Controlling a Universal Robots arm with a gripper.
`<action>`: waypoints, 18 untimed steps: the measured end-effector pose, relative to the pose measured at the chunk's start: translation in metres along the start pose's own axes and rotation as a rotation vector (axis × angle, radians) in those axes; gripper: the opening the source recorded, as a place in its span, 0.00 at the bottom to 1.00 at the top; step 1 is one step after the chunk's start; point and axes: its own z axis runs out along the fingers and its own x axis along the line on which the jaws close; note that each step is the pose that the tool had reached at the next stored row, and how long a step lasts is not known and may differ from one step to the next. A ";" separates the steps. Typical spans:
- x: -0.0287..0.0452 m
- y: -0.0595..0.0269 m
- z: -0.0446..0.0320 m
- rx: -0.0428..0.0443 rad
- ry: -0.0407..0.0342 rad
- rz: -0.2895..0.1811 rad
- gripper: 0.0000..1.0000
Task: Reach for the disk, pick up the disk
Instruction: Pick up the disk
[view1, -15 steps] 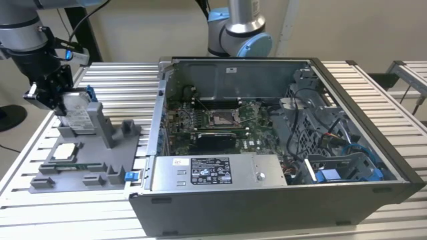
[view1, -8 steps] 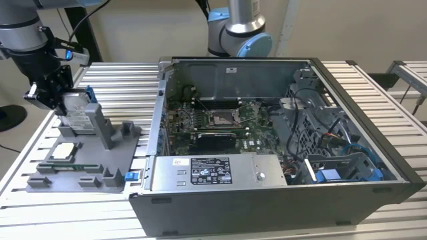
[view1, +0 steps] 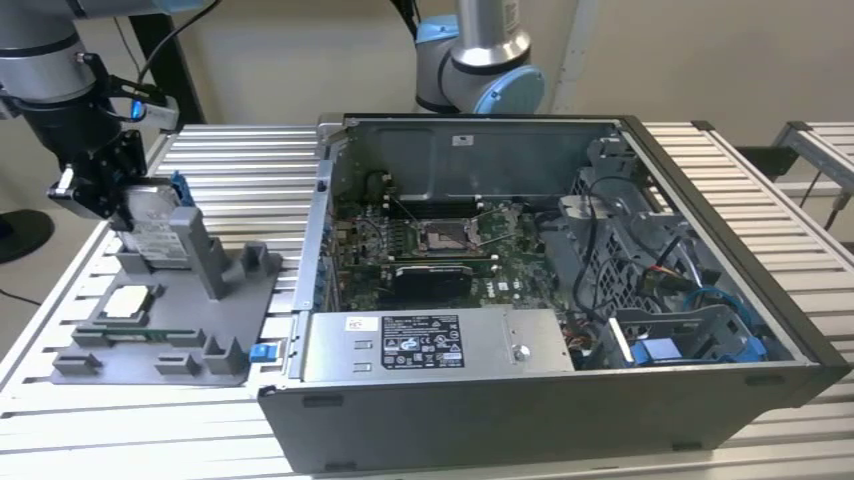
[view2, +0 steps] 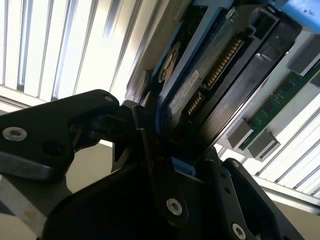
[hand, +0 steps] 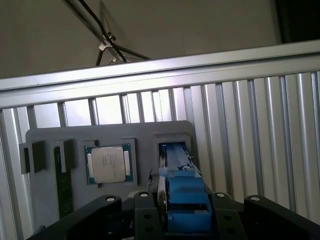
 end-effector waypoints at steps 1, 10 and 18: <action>0.0000 0.0000 0.0000 -0.0001 0.0000 0.000 0.00; 0.0000 0.0001 -0.0049 -0.0001 0.0000 0.000 0.00; -0.0002 0.0004 -0.0196 0.0000 0.0000 0.000 0.00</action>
